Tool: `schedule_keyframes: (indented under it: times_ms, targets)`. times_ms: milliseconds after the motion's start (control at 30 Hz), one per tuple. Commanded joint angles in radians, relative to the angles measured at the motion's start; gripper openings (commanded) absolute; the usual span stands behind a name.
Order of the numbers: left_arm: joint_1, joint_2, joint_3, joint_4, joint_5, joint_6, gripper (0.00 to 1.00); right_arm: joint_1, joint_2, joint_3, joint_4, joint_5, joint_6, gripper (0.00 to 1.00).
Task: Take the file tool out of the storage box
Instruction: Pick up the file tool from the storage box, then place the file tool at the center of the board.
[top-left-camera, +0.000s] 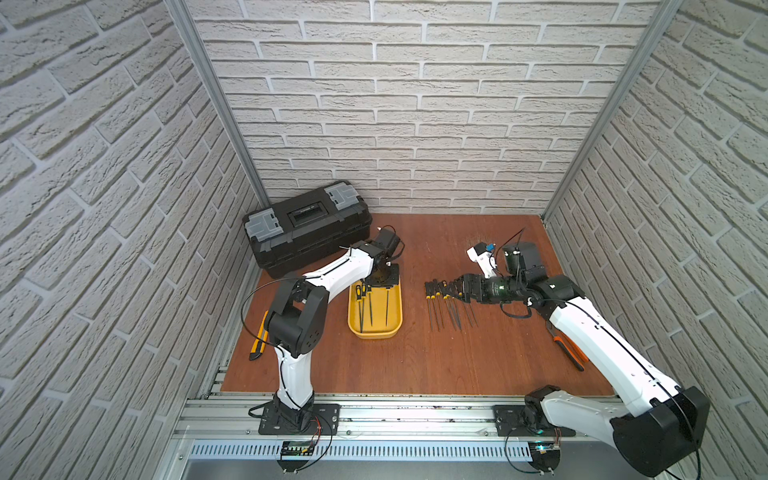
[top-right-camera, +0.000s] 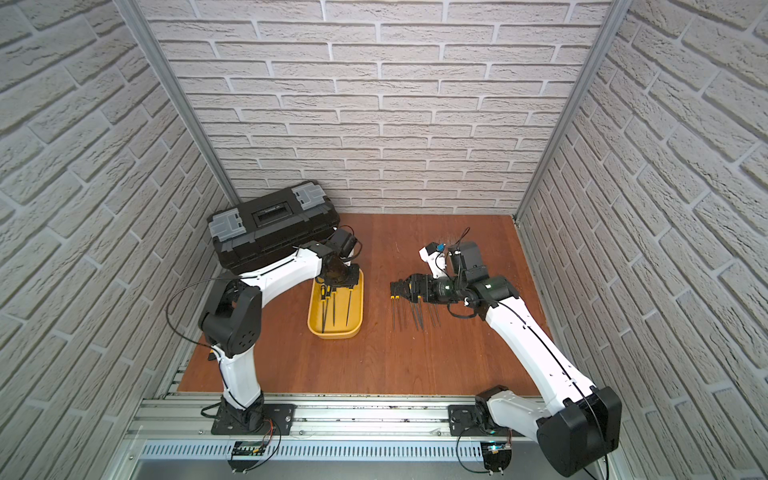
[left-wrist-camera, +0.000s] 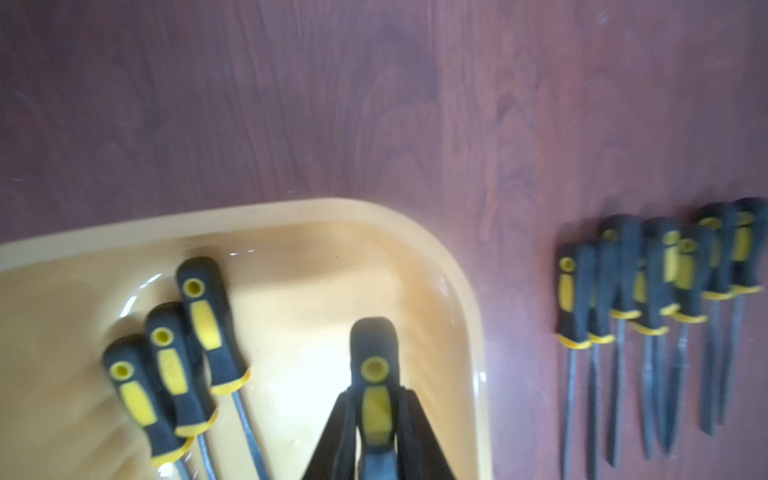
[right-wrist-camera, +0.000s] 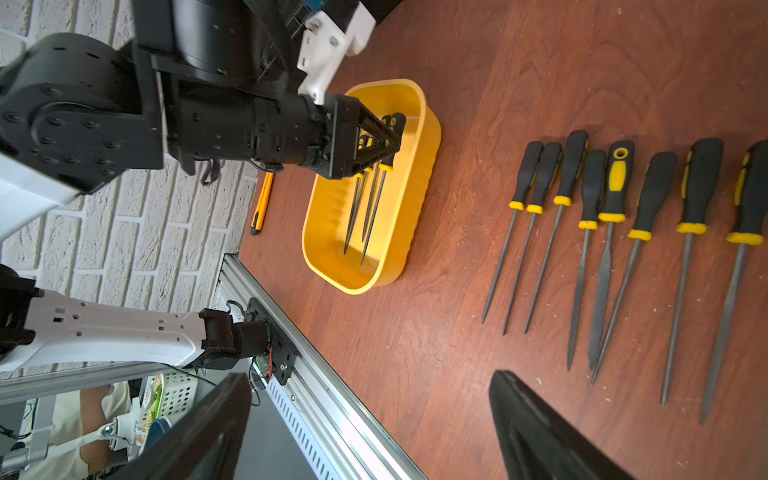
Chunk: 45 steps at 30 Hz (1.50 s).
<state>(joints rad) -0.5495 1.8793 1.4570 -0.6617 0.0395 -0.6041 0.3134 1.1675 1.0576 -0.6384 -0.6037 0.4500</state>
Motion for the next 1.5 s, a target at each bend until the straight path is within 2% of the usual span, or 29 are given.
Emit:
schedule_keyframes:
  times_ms: [0,233,400,700,1033,1467]
  targets:
    - [0.013,-0.065,-0.014,-0.006,0.045,-0.018,0.14,0.041,-0.008,-0.019,0.086,0.006,0.043,0.9]
    - [0.039,-0.148,-0.018,0.028,0.146,-0.072,0.14,0.168,0.075,-0.001,0.158,0.137,0.08,0.79]
    - [0.054,-0.195,-0.029,0.071,0.222,-0.127,0.14,0.234,0.159,0.027,0.218,0.179,0.104,0.67]
    - [0.056,-0.253,-0.073,0.146,0.274,-0.22,0.14,0.292,0.266,0.075,0.328,0.196,0.148,0.51]
    - [0.057,-0.272,-0.108,0.215,0.324,-0.282,0.12,0.31,0.34,0.118,0.352,0.194,0.152,0.41]
    - [0.057,-0.282,-0.093,0.215,0.346,-0.29,0.12,0.323,0.405,0.148,0.356,0.19,0.144,0.35]
